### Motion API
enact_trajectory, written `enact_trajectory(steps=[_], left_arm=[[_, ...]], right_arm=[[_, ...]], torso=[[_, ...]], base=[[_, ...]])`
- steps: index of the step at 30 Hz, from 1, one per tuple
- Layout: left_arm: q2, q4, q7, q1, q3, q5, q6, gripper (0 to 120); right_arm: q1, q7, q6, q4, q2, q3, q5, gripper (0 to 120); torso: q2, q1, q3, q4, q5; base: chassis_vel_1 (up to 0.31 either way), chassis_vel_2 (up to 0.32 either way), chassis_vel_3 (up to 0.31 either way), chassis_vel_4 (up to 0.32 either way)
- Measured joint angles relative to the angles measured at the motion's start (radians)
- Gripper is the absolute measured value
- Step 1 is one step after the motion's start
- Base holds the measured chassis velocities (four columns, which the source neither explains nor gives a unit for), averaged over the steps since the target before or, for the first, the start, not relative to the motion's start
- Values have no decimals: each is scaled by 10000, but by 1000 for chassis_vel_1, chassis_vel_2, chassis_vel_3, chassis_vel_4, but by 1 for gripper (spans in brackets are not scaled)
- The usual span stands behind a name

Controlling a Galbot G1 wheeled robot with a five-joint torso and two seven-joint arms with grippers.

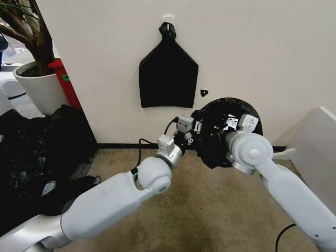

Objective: Place the garbage bag over the trash bin.

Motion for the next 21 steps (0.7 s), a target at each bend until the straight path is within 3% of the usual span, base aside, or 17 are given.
enact_trajectory(steps=[21], left_arm=[[132, -537, 126, 62, 159, -22, -60, 4]], right_arm=[[214, -57, 93, -1232, 563, 39, -91, 0]], torso=[[0, 0, 0, -1, 0]], base=[[0, 0, 0, 0]])
